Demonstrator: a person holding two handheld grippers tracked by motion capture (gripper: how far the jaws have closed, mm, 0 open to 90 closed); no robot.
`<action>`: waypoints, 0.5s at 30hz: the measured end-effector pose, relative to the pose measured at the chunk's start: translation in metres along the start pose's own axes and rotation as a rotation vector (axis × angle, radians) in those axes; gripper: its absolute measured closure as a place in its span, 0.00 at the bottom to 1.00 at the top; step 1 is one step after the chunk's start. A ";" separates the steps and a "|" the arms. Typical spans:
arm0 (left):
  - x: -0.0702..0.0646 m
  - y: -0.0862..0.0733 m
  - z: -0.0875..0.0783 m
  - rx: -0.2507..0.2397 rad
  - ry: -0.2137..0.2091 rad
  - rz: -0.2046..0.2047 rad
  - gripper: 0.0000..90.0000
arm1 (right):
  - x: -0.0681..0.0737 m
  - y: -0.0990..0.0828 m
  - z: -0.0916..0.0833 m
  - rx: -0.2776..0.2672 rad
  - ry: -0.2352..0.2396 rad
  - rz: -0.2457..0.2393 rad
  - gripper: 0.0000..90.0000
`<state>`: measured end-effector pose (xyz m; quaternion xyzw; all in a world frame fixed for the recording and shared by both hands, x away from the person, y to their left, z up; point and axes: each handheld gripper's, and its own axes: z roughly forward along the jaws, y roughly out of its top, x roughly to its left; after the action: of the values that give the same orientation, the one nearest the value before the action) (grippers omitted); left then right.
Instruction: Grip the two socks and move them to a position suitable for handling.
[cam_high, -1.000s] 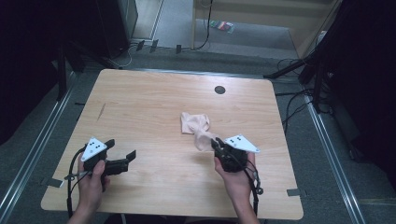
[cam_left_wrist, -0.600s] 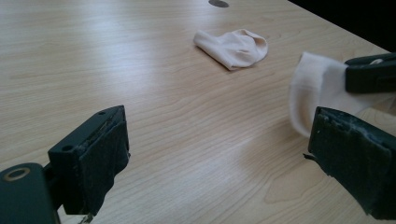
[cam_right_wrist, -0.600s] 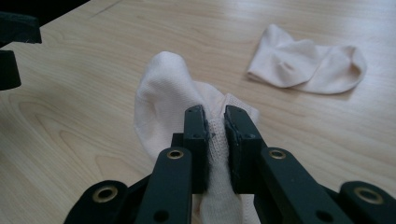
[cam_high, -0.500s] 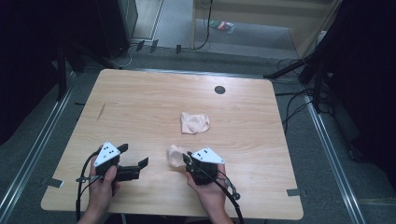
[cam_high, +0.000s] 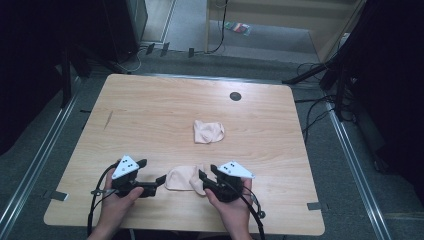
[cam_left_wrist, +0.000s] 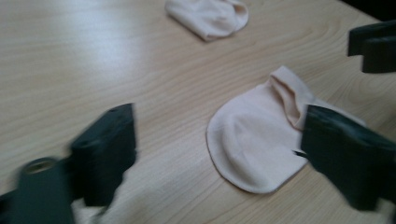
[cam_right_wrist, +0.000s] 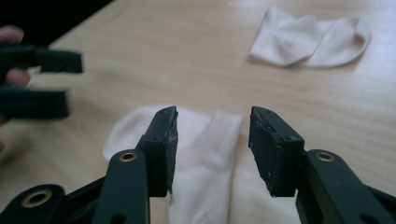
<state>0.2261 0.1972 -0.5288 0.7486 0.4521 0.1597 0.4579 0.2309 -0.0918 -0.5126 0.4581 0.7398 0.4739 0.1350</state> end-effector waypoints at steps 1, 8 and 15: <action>0.000 0.000 0.000 0.000 0.000 0.000 0.26 | 0.000 0.000 0.000 0.000 0.000 0.000 0.59; -0.010 -0.006 0.021 0.097 0.011 0.051 0.62 | 0.023 -0.026 0.018 0.089 0.002 -0.140 0.61; -0.011 -0.009 0.030 0.162 0.016 0.079 0.72 | 0.031 -0.032 0.033 0.098 -0.059 -0.219 0.71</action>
<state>0.2347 0.1736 -0.5499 0.7991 0.4373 0.1464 0.3857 0.2167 -0.0520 -0.5487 0.3941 0.8034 0.4060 0.1853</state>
